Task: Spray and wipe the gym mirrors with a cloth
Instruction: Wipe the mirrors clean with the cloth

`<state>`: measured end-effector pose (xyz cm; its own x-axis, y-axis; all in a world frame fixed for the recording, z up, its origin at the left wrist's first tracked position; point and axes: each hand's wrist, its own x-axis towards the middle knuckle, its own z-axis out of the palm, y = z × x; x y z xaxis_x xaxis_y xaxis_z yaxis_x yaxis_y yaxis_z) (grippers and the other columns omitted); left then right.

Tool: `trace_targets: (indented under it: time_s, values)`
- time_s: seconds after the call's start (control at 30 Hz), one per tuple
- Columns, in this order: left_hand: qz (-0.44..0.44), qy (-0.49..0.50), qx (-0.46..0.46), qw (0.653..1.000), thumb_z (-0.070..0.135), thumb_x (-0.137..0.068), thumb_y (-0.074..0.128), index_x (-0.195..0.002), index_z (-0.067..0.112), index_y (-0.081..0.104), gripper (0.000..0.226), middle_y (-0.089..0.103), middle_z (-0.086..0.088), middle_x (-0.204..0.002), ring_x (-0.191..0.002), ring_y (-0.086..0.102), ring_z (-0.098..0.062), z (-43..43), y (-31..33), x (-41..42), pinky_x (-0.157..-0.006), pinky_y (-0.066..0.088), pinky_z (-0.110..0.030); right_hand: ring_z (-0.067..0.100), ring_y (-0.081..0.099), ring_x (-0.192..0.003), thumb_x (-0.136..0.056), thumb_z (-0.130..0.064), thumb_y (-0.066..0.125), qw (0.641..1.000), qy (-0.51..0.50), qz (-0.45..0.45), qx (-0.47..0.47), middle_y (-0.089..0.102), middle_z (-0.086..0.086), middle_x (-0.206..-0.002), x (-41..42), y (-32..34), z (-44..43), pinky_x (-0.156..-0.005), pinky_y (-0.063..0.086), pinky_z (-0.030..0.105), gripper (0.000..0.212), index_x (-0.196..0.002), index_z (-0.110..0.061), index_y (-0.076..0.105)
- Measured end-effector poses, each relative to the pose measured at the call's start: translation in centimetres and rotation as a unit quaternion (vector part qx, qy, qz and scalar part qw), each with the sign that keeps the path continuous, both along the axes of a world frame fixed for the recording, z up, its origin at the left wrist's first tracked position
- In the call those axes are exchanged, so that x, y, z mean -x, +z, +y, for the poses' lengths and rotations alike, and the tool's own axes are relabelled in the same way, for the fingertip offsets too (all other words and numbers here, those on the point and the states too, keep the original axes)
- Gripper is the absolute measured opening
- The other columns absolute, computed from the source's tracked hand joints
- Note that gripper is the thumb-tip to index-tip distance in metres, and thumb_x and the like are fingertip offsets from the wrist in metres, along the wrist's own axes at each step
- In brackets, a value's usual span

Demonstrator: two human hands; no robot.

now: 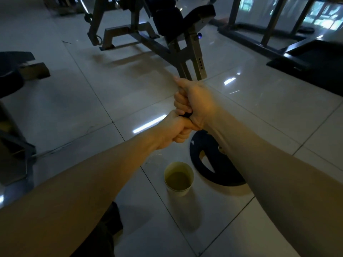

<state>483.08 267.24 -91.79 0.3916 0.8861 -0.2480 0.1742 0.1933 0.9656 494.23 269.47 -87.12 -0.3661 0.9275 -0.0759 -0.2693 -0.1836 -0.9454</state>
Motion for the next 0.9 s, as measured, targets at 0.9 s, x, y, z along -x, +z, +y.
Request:
trace_targets:
  time_s: [0.9]
  values:
    - [0.283,0.188,-0.246,0.908,0.002,-0.091,0.061,-0.063,0.018,0.047,0.034,0.051,0.004,-0.058,-0.052,0.045,-0.007,-3.4,-1.6,-1.7,-0.050,0.030,-0.026,0.004,0.037,-0.042,-0.107,-0.026,0.053,0.933,-0.354,-0.050,0.042,0.038,-0.011,-0.041,2.2,-2.3,-0.7,-0.051,0.036,0.027,0.048,-0.061,-0.017,0.046]
